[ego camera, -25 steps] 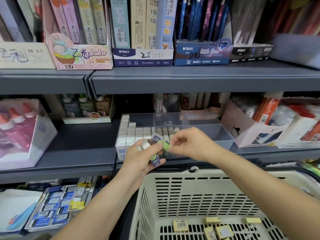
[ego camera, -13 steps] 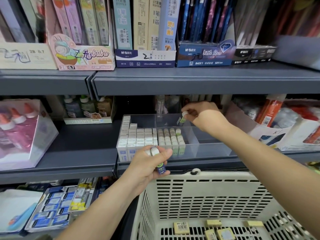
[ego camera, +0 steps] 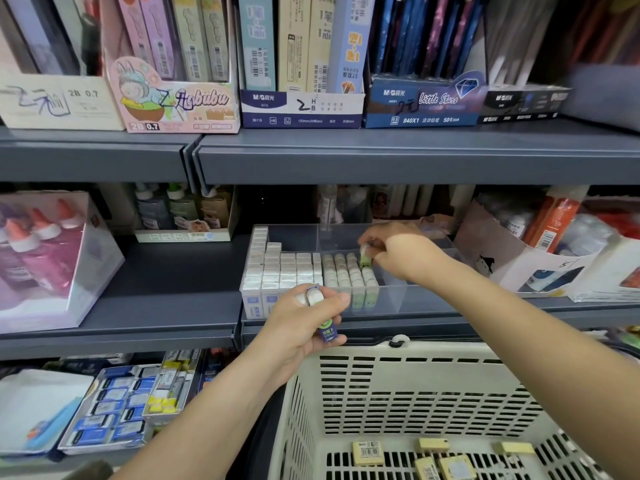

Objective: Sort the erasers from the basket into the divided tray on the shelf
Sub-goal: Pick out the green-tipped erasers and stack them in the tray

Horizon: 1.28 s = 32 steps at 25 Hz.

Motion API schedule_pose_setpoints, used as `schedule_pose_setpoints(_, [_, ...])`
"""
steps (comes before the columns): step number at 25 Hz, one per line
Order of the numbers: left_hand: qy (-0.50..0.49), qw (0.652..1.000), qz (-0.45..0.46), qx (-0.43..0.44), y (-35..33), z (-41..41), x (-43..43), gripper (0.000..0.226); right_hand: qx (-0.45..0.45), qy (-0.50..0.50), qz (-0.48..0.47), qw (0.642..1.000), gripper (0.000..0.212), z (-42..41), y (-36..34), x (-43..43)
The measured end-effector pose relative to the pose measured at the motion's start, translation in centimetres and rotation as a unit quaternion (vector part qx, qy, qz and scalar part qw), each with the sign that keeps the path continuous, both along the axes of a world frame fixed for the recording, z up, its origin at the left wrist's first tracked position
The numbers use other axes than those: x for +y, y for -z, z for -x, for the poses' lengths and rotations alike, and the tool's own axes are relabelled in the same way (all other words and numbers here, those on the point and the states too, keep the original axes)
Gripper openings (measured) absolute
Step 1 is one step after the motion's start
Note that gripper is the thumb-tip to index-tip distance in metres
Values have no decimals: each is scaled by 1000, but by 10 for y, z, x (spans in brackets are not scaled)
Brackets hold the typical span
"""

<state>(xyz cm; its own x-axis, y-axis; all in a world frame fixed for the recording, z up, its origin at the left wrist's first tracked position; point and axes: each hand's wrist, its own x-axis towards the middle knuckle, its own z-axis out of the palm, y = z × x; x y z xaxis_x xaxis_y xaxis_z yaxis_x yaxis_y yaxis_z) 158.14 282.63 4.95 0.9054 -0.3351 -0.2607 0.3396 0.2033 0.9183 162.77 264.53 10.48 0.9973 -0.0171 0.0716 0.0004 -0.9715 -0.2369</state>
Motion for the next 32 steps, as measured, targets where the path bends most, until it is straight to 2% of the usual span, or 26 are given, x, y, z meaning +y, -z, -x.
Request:
schedule_pose_setpoints(3, [-1,1000,-3,-2,0,-1,0,12,9,-6,-4,1000,7,-5,1,-3])
schedule_pose_setpoints(6, [2,1000,-4,-2,0,-1,0,12,39,-6,1,999,10,-8,0,-6])
schedule_pose_setpoints(10, [3,1000,-6,-5,-1,0,1,12,46,3,-31,998,2,-8,3,-6])
schedule_pose_setpoints(13, [3,1000,-5,-5,-1,0,1,12,61,-17,-63,996,3,-3,3,-10])
schedule_pose_setpoints(26, [7,1000,-12,-7,-1,1,0,12,39,-74,-89,992,7,1,6,-16])
schedule_pose_setpoints(32, [2,1000,-5,5,-1,1,0,13,55,-79,-60,994,8,-5,6,-14])
